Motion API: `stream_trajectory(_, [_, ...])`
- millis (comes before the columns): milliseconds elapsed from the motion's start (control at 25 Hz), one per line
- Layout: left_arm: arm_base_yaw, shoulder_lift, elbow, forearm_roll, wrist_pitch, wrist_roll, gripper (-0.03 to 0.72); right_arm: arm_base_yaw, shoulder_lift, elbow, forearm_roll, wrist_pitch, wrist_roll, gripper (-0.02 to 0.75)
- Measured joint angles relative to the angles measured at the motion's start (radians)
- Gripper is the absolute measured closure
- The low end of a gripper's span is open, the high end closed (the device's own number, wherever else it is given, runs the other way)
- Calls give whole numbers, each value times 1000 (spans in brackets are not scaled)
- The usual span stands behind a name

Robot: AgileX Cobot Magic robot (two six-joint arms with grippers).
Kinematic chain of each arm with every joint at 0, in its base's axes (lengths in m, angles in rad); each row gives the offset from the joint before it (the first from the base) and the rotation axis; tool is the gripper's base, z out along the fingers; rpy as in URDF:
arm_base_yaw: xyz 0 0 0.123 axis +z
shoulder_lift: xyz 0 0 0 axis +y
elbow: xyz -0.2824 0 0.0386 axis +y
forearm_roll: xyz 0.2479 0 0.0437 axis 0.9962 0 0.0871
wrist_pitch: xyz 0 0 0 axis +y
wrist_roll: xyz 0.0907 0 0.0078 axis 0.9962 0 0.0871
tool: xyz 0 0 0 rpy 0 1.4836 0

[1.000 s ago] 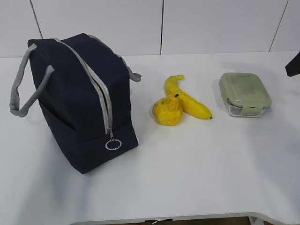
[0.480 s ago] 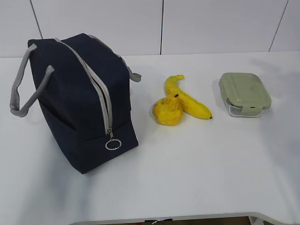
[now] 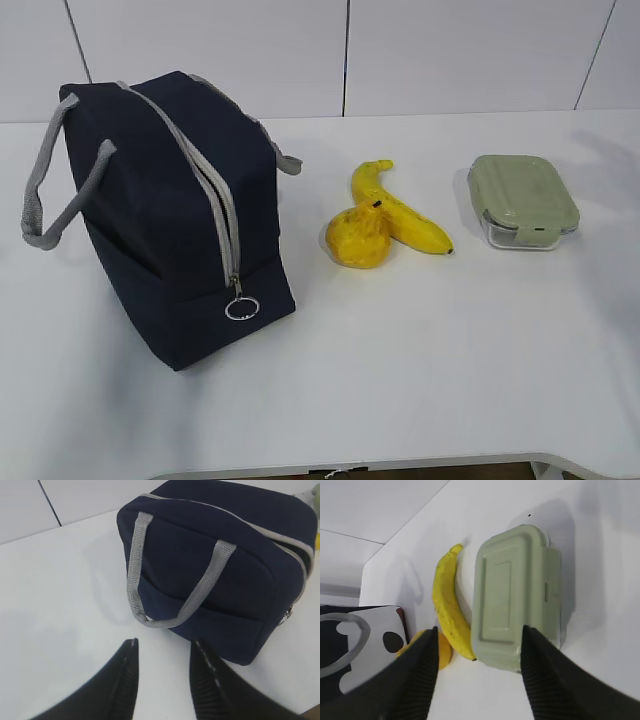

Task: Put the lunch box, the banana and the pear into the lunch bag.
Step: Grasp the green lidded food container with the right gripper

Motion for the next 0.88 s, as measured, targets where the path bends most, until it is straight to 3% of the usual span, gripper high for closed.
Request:
stream_trajectory(240, [0, 0, 0, -2, 0, 0, 446, 0, 116, -129, 18, 0, -15, 125])
stream_trajectory(320, [0, 0, 0, -2, 0, 0, 446, 0, 154, -157, 46, 0, -22, 101])
stream_trajectory(880, [0, 0, 0, -44, 0, 0, 446, 2, 282, -172, 172, -2, -108, 108])
